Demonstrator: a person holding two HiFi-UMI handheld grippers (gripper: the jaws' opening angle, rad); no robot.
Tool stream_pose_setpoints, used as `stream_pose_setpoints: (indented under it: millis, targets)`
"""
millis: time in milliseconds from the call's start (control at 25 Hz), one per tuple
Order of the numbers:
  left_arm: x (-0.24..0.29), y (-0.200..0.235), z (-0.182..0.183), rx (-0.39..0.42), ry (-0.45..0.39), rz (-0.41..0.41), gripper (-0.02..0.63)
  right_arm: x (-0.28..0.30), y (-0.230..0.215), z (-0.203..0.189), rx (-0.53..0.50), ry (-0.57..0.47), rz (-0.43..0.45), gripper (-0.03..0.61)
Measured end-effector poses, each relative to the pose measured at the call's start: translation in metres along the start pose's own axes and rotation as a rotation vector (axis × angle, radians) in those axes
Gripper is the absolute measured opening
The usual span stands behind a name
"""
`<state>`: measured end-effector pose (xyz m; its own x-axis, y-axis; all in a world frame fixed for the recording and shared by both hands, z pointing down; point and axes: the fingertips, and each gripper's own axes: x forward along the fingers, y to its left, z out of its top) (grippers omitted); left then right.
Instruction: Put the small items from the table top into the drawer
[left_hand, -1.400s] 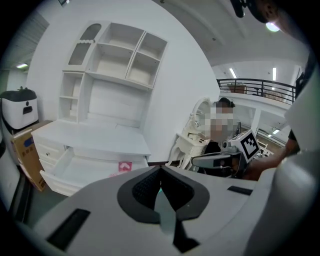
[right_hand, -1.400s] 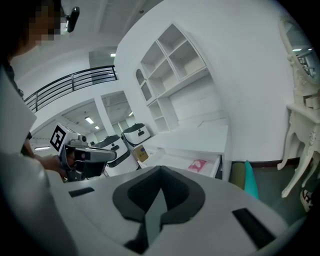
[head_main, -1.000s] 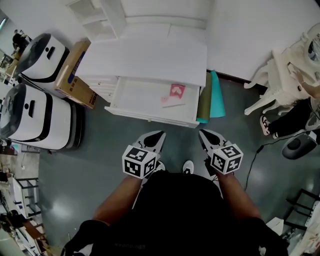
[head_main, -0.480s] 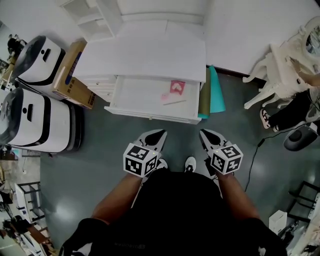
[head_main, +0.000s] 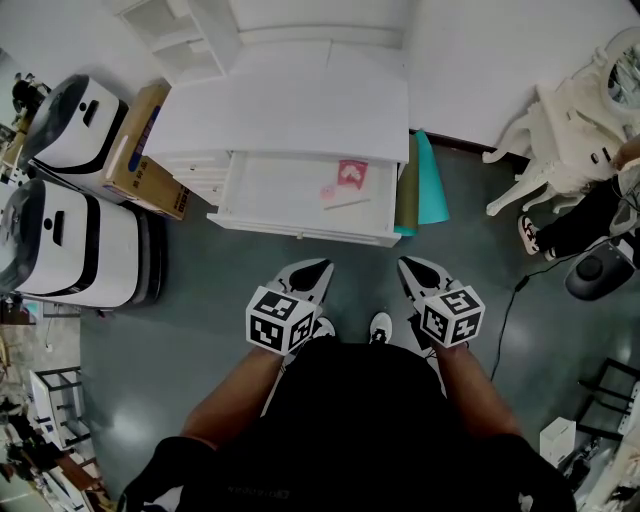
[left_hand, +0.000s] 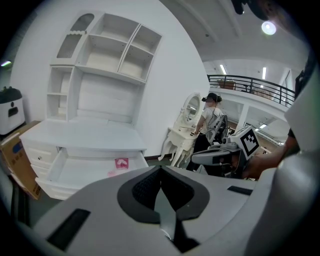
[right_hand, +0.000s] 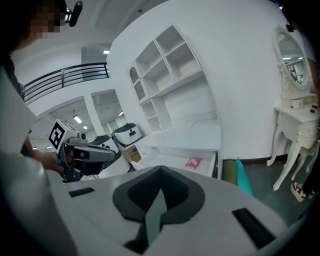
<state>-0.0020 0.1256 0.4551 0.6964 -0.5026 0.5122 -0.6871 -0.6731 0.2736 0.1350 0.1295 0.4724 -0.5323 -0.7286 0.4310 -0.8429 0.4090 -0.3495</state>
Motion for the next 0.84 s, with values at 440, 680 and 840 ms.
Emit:
stream_pose_setpoints:
  millis: [440,680,840]
  targets:
    - [-0.001,-0.0055,-0.0043,-0.004,-0.002,0.003,0.009,-0.0054,0.0024,-0.0056,-0.002,0.01,0.011,0.026]
    - [-0.0016,-0.0069,-0.0043,-0.006,-0.004,0.004,0.009,-0.0066,0.0035,-0.0065,-0.001,0.011,0.014,0.026]
    - [-0.0027,-0.0073,-0.0048,-0.007,-0.004,0.006,0.009,-0.0073,0.0053,-0.0076,-0.001,0.013,0.015,0.026]
